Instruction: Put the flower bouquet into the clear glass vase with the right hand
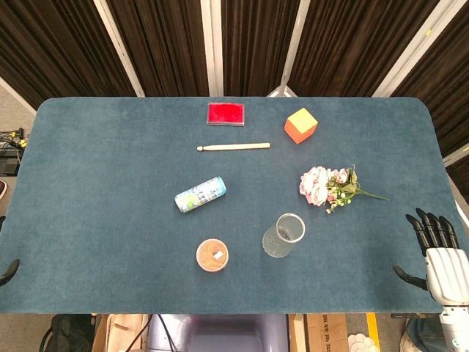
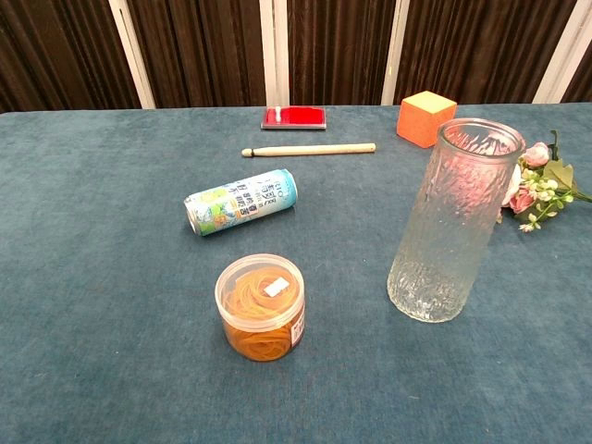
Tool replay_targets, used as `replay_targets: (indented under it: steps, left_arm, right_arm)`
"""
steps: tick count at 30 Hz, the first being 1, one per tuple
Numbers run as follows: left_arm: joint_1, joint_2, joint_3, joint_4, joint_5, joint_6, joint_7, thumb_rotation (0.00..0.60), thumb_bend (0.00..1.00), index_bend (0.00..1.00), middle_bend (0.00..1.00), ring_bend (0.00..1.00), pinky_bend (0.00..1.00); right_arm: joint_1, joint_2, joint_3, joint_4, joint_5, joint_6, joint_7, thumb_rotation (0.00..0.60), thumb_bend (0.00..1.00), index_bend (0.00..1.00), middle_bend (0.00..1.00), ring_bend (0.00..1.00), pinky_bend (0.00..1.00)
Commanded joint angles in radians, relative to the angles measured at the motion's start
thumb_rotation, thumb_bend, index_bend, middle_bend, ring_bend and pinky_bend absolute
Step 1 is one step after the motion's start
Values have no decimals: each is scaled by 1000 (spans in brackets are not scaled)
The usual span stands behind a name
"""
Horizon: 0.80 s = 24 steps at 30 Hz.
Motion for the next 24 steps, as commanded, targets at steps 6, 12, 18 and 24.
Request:
replay_targets:
  steps: [6,12,18,24]
  left_arm:
    - [7,4,2,-5,-2,7,-4,600,349,160,0,0,62]
    - [8,1,-3,-6,-5,11,-1,600,348,160,0,0,63]
    - [4,-4,-2,-9,-7,1,15,600,349,160,0,0,62]
    - [10,-3,3,-14,0,9,16,600,349,160,0,0,62]
  right_arm:
    - [-3,7,-5,-6,-4,1,4,600,68,115,61,2,0]
    - [0,9,-4,-11,5,-7,5,600,67,115,61,3,0]
    - [1,11,-6,-11,4,-11,16,600,68,115,62,2,0]
    - [-1,20,-13,-12,-9,-8,55,600,68,115,61,3,0]
